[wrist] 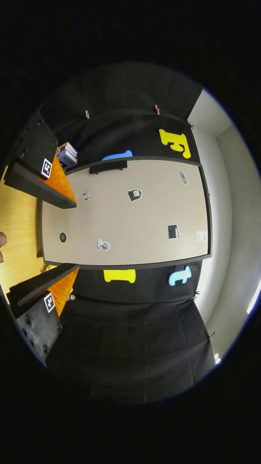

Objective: Open the shoe cabinet door, grab the shoes and put them into the shoe cabinet, then close the shoe cabinet door.

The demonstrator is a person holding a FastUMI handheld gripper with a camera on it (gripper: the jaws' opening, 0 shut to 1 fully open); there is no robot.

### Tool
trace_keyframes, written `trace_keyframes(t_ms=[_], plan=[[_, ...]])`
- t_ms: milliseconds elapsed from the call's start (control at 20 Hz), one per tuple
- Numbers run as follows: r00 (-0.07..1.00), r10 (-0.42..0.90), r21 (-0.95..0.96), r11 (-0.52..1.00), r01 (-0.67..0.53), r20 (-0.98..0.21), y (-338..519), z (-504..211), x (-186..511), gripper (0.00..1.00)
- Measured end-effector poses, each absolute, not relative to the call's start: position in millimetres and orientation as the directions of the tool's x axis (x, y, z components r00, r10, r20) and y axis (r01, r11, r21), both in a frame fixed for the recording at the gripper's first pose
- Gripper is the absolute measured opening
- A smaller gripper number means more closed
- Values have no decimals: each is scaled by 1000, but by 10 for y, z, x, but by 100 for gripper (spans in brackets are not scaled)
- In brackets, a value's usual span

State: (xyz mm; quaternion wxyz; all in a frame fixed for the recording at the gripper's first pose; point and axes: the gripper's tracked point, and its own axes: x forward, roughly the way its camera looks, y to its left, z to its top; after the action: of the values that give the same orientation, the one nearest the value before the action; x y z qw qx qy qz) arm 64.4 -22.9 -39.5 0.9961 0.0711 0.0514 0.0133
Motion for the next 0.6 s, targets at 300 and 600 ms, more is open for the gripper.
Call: trace_keyframes(t_ms=[300,600], plan=[[994,34,148,989,-19,-102,-238,-421,673,98],[991,48,154,988,-28,-127,-180,-545,746,98]])
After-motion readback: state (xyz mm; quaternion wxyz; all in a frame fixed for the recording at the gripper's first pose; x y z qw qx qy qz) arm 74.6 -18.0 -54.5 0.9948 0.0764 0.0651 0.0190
